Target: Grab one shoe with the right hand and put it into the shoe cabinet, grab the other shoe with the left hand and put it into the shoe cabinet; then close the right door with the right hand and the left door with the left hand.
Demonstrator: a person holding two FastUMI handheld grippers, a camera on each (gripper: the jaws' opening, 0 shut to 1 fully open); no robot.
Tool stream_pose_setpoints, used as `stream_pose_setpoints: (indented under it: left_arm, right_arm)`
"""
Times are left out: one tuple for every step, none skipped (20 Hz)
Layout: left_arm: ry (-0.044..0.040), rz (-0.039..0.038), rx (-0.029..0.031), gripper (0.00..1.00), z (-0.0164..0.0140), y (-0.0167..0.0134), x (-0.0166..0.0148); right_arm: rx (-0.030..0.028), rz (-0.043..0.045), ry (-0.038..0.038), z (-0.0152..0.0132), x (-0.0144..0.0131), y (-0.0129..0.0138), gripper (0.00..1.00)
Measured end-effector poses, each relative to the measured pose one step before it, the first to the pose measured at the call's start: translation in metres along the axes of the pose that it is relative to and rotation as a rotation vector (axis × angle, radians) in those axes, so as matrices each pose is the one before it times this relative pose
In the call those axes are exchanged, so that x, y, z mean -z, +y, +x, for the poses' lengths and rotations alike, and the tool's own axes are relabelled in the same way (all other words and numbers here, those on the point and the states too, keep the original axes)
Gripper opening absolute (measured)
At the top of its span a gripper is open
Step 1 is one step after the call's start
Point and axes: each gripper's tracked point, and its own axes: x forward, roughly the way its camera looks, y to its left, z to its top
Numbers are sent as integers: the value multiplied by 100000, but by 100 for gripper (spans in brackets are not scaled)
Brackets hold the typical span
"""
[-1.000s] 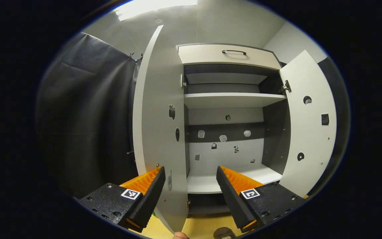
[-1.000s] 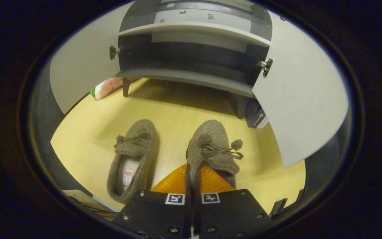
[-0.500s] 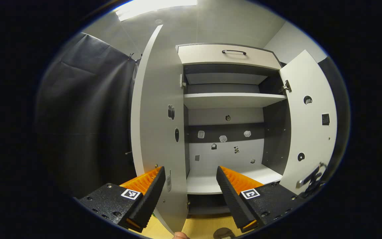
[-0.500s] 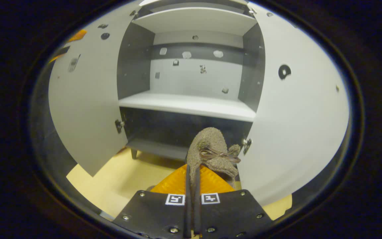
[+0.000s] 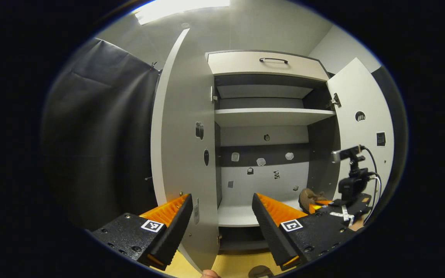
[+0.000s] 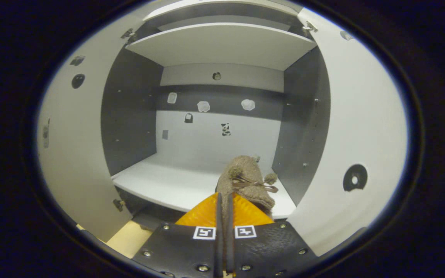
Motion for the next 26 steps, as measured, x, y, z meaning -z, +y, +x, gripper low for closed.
stream_pose_setpoints:
  left_arm:
    - [-5, -7, -358, 94, 20, -25, 37]
    - [21, 49, -339, 94, 25, 1, 3]
    - [-54, 116, -363, 94, 6, 58, -3]
    - [24, 138, -304, 94, 55, 9, -23]
    - [-16, 183, -336, 94, 28, -43, 49]
    - [118, 112, -384, 94, 10, 36, -19]
    - [82, 135, -395, 94, 39, 70, 14]
    - [197, 140, -284, 94, 62, -17, -51]
    - [188, 217, -177, 94, -44, 10, 110]
    - [138, 46, -156, 94, 25, 31, -38]
    - [9, 5, -96, 94, -9, -9, 9]
    - [79, 2, -128, 94, 26, -6, -69]
    - [139, 110, -107, 94, -30, 3, 137]
    - [109, 133, -124, 94, 29, -34, -83]
    - [46, 134, -123, 94, -47, 82, 61]
    - [50, 142, -55, 94, 2, 7, -12]
    - [44, 262, 42, 94, -8, -31, 56]
    - [25, 214, 62, 94, -2, -34, -1]
    - [30, 131, 42, 94, 22, 15, 16]
    - [-30, 39, -72, 94, -19, 13, -46]
    - [41, 114, -36, 94, -44, 18, 73]
    - [13, 190, 78, 94, 77, -45, -50]
    - [25, 184, 74, 94, -42, 15, 50]
    - [72, 38, -7, 94, 13, -12, -36]
    - [62, 12, -21, 94, 19, -8, 47]
    - [85, 30, -45, 94, -63, 7, 6]
  right_arm:
    - [1032, -735, -736, 1476, -828, -364, 4]
    - [892, -815, -876, 1488, -673, -269, 4]
    - [1232, -857, -577, 1450, -635, -274, 4]
    - [927, -763, -522, 1525, -462, -121, 4]
    - [905, -348, 32, 1385, -305, -66, 4]
    - [257, -372, 1032, 1000, 264, 45, 4]
    - [417, -355, 647, 1170, 65, 80, 4]
    - [315, -796, 951, 1094, 298, 37, 4]
    - [329, -705, 1125, 830, 352, 172, 4]
    - [-246, -75, 1178, 660, 491, 252, 4]
    - [-211, 304, 1347, 509, 368, 253, 4]
    - [-388, 787, 157, 480, 77, 264, 4]
    - [119, 384, 198, 305, 83, 113, 4]
    - [201, 617, 181, 300, 168, 214, 4]
    - [-98, 595, 313, 169, 121, 193, 4]
    - [18, 271, 373, 169, 150, 111, 4]
    - [-1113, 568, -138, 142, -73, 357, 4]
    - [-1378, 163, -171, -85, -20, 421, 8]
    - [-1049, 230, 622, -89, 130, 335, 5]
    - [-962, 87, 806, -135, 236, 206, 8]
    - [-1596, -39, 376, -252, 58, 435, 12]
    - [-121, -528, -95, -182, -74, 166, 14]
    - [1084, -1056, -953, -270, -328, -238, 15]
    - [-10, -680, -1017, -302, -276, -9, 27]
    - [-180, -252, -339, -244, -191, 181, 39]
    - [100, -252, -501, -547, -220, -280, 38]
